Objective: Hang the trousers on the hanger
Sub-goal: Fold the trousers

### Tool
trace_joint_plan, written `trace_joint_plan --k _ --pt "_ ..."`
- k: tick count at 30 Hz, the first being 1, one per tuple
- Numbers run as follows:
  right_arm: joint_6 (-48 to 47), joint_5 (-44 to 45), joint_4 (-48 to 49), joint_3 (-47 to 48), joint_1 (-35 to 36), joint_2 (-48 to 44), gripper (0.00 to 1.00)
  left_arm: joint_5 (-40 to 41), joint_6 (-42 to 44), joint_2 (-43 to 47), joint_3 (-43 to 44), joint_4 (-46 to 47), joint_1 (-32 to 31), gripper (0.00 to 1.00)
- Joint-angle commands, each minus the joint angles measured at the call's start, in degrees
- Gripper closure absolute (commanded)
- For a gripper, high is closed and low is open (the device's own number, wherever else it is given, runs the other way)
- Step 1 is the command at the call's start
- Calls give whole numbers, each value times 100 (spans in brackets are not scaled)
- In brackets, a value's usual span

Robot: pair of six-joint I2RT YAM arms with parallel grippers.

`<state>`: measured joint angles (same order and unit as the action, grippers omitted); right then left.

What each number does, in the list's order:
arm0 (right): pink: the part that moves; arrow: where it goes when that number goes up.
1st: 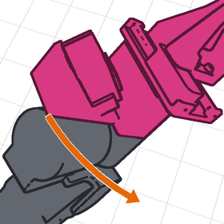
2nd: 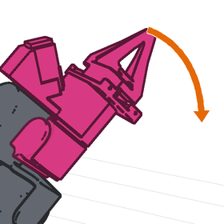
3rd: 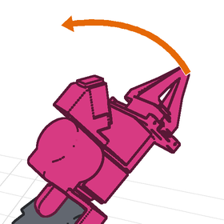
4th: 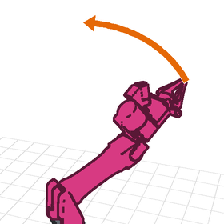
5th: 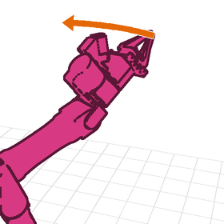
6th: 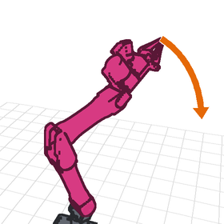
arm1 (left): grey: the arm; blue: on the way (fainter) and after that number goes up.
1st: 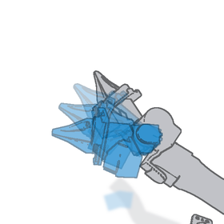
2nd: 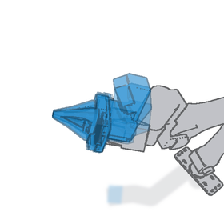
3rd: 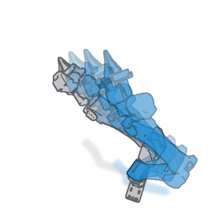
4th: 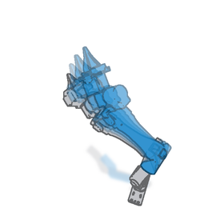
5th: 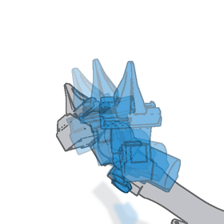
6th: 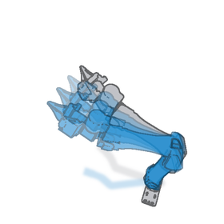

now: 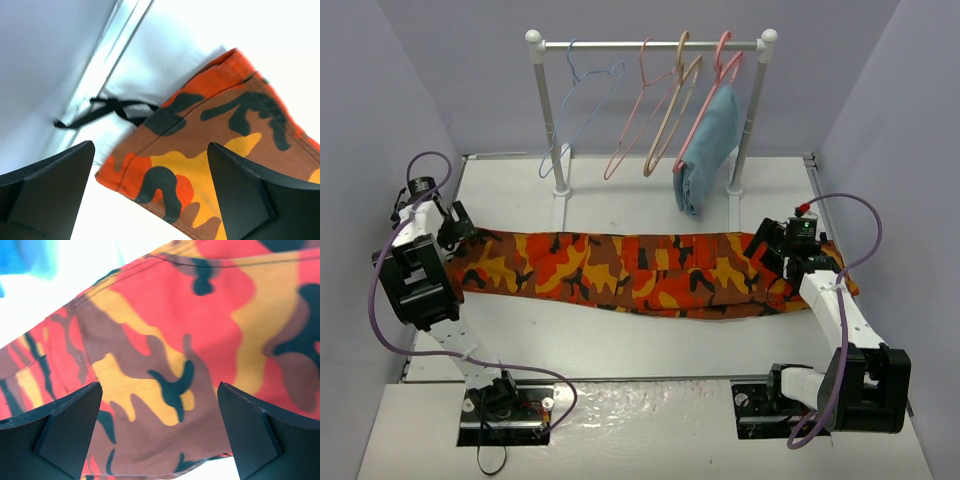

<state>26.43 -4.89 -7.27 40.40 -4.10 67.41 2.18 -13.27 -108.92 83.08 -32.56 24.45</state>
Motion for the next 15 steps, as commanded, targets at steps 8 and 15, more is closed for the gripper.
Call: trace_joint_plan --k 8,15 --pt "-334 -527 411 50 375 -114 1 -994 1254 -231 551 4 209 4" --pt "-309 -493 422 64 518 -63 1 -1456 1088 -316 119 72 370 3"
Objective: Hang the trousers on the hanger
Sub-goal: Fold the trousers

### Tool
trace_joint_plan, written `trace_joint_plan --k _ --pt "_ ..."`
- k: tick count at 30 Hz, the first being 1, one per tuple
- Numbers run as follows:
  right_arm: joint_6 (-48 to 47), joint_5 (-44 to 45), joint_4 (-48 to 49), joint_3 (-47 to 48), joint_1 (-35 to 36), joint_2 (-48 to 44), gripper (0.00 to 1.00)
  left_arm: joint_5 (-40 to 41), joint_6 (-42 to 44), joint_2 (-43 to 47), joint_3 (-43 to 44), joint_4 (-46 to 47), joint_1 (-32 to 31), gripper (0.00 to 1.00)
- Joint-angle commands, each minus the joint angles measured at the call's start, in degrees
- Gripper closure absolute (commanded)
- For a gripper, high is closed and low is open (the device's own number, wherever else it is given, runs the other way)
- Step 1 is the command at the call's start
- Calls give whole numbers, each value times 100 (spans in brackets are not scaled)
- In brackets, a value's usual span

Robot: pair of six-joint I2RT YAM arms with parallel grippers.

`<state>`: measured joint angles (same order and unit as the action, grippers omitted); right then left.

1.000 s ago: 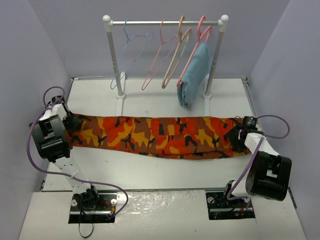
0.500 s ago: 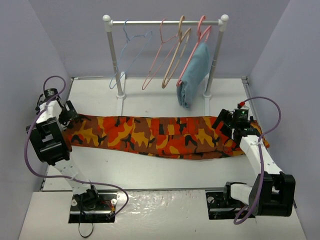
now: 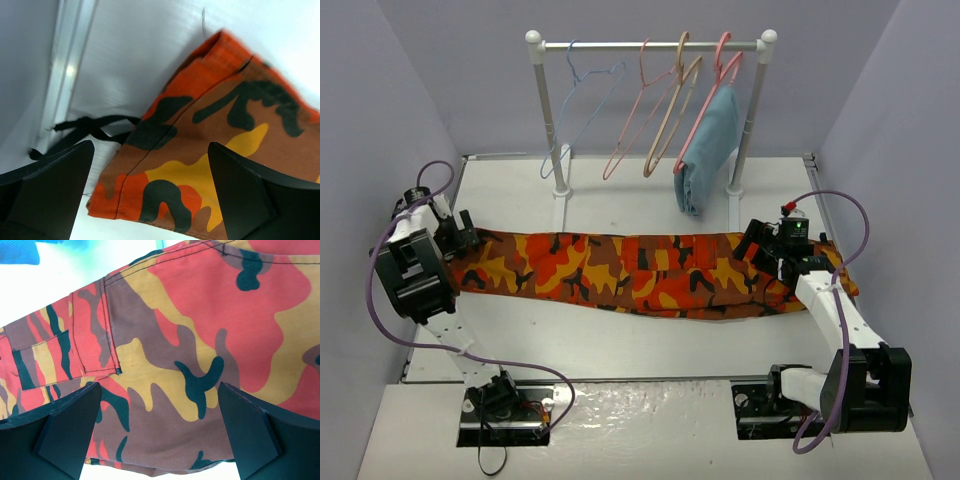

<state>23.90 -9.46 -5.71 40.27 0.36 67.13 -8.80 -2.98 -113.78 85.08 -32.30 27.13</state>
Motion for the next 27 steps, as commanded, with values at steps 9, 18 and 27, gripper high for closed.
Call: trace_joint_plan --k 9,18,27 --pt "-8 -30 334 21 78 -16 1 -298 -290 203 -404 -59 100 3" --pt "45 -21 393 40 70 -42 1 -203 -390 290 -865 -154 48 7" --pt "46 -21 439 26 78 -67 1 -216 -368 182 -1125 -115 -207 32"
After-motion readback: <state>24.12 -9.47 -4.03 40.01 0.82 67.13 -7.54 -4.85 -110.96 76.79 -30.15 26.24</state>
